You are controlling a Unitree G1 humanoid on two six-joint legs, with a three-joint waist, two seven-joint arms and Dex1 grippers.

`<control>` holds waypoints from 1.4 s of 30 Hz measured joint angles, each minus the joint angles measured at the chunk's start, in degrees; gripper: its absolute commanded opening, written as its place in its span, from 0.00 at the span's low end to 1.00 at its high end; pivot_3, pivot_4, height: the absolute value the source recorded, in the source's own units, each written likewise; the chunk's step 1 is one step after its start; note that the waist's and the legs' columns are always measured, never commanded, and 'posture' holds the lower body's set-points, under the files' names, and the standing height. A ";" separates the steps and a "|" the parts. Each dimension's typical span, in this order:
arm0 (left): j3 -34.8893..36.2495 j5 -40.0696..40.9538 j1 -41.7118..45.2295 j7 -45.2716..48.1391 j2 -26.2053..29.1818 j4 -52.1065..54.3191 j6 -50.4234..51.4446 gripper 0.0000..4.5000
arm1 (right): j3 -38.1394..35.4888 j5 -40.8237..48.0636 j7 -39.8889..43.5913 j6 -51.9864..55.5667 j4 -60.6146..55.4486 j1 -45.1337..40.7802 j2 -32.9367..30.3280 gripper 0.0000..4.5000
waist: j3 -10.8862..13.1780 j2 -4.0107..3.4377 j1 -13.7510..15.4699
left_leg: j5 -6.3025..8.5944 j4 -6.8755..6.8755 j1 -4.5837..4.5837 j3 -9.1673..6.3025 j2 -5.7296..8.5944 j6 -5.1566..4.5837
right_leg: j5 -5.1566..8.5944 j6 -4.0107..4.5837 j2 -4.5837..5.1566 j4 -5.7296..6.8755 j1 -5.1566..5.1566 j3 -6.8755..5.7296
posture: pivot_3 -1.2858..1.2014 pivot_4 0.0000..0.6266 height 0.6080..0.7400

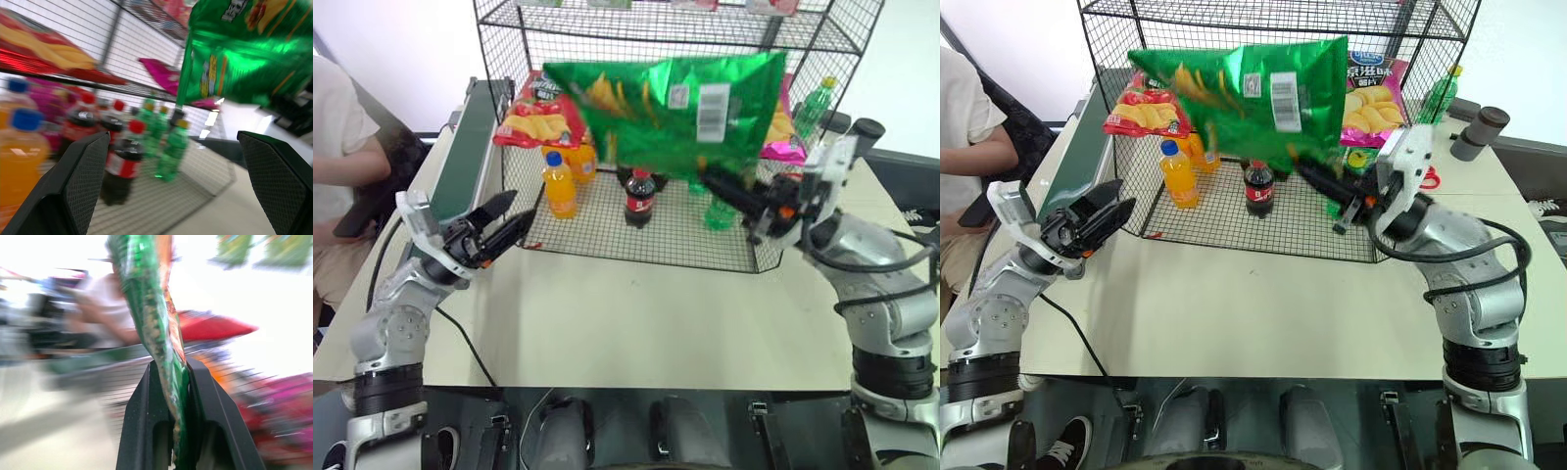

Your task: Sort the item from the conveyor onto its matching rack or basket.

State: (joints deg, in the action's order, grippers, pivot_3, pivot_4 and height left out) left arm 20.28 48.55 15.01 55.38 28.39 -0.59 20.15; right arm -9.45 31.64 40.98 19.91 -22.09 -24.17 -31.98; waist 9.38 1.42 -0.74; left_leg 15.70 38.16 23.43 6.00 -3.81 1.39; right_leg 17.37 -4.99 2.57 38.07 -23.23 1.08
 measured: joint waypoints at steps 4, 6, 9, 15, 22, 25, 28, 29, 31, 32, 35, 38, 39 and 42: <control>-1.35 -3.54 -3.61 -2.71 -2.98 5.39 -3.72 0.99 | 4.42 -17.79 -6.59 -12.95 0.24 -3.36 -0.07 0.00 | 0.00 -0.01 -0.20 | -0.02 -0.01 0.03 0.06 -0.02 0.04 | 0.00 -0.01 0.02 0.02 -0.10 0.03 | 0.52 0.24 1.00; -1.70 -4.91 -3.68 -3.72 -3.86 6.68 -5.22 0.99 | 6.35 -23.85 -8.65 -17.45 0.97 -4.25 -0.24 0.00 | 0.00 0.00 -0.14 | -0.05 -0.01 0.01 0.04 -0.02 0.09 | -0.01 0.00 -0.01 0.05 -0.06 0.01 | 0.52 0.24 1.00; -2.76 -6.37 -3.66 -5.47 -5.53 7.95 -6.67 0.99 | 11.62 -38.30 -13.99 -23.19 6.12 -7.08 -2.44 0.00 | 0.00 -0.01 -0.20 | -0.06 0.03 -0.05 0.08 0.02 0.10 | -0.01 0.01 0.04 0.08 -0.02 0.05 | 0.52 0.24 1.00; -5.43 -8.42 -3.47 -5.79 -6.47 8.19 -8.04 0.99 | 19.72 -61.14 -21.88 -29.90 19.55 -11.67 -7.79 0.00 | 0.01 0.00 -0.39 | -0.17 -0.01 -0.03 0.15 -0.01 0.29 | 0.00 0.01 0.00 0.06 -0.09 0.09 | 0.52 0.24 1.00; -6.28 -9.82 -3.75 -6.32 -7.34 8.26 -9.66 0.99 | 22.13 -71.41 -27.83 -25.35 26.96 -18.28 -4.02 0.00 | 0.01 -0.01 -0.54 | -0.26 -0.07 -0.03 0.20 -0.05 0.44 | 0.00 0.01 -0.04 0.06 -0.15 0.14 | 0.52 0.24 1.00; -7.29 -10.66 -4.51 -6.69 -7.89 8.74 -10.64 0.99 | 22.64 -72.69 -29.53 -21.83 30.33 -19.86 -0.41 0.00 | 0.01 -0.01 -0.37 | -0.26 -0.06 -0.03 0.21 -0.04 0.44 | -0.01 0.01 -0.01 0.07 -0.14 0.13 | 0.52 0.24 1.00; -7.46 -10.83 -4.95 -7.09 -8.32 8.76 -10.91 0.99 | 22.99 -72.71 -30.87 -19.79 33.66 -20.92 3.20 0.00 | 0.01 -0.01 -0.33 | -0.26 -0.06 -0.01 0.23 -0.04 0.44 | 0.00 0.01 0.01 0.07 -0.14 0.13 | 0.52 0.24 1.00; -7.58 -10.87 -4.98 -7.19 -8.47 8.77 -11.00 0.99 | 23.40 -72.78 -31.32 -19.50 35.07 -21.70 4.02 0.00 | 0.01 -0.01 -0.39 | -0.26 -0.06 -0.01 0.23 -0.04 0.44 | -0.01 0.01 0.01 0.07 -0.15 0.13 | 0.52 0.24 1.00; -8.27 -10.89 -4.96 -7.36 -9.08 9.03 -11.05 0.99 | 24.18 -73.10 -32.08 -18.97 38.41 -23.71 4.82 0.00 | 0.01 -0.01 -0.42 | -0.26 -0.06 -0.01 0.24 -0.03 0.44 | -0.01 0.01 0.01 0.07 -0.15 0.13 | 0.52 0.24 1.00; -8.50 -10.98 -5.05 -7.45 -9.34 9.24 -11.08 0.99 | 24.22 -73.05 -32.82 -18.88 40.26 -24.85 5.23 0.00 | 0.01 -0.01 -0.42 | -0.26 -0.06 -0.01 0.24 -0.04 0.44 | 0.00 0.01 0.01 0.07 -0.15 0.13 | 0.52 0.24 1.00; -8.77 -11.36 -5.20 -7.64 -9.36 9.58 -11.43 0.99 | 23.76 -71.78 -34.07 -18.65 43.31 -26.87 6.03 0.00 | 0.01 -0.01 -0.45 | -0.26 -0.07 -0.01 0.23 -0.04 0.44 | 0.00 0.01 0.00 0.07 -0.15 0.13 | 0.52 0.24 1.00; -8.79 -11.57 -5.22 -7.85 -9.41 9.69 -11.74 1.00 | 22.49 -68.43 -33.75 -18.25 44.78 -27.29 7.30 0.26 | 0.01 -0.01 -0.45 | -0.25 -0.06 -0.01 0.23 -0.04 0.42 | -0.01 0.00 0.00 0.08 -0.15 0.13 | 0.52 0.24 1.00; -8.79 -11.57 -5.22 -8.04 -9.47 9.75 -11.74 1.00 | 22.44 -67.52 -33.13 -18.17 45.07 -27.27 7.27 0.38 | 0.01 -0.02 -0.45 | -0.23 -0.06 -0.01 0.23 -0.04 0.39 | -0.01 0.00 0.01 0.08 -0.15 0.13 | 0.52 0.24 1.00; -8.80 -11.56 -5.22 -8.30 -9.71 10.15 -11.73 1.00 | 22.26 -66.33 -32.12 -18.74 44.13 -27.24 6.89 0.68 | 0.01 -0.02 -0.46 | -0.17 -0.06 -0.01 0.21 -0.04 0.28 | -0.01 0.00 0.01 0.08 -0.14 0.13 | 0.52 0.24 1.00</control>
State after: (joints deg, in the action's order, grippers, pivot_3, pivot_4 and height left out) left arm 11.48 36.99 9.78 47.08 18.68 9.55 8.43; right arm 12.82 -34.70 8.86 1.17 22.04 -51.42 -25.09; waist 9.39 1.41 -1.19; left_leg 15.53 38.10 23.42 6.21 -3.86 1.67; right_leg 17.36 -4.99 2.58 38.15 -23.37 1.20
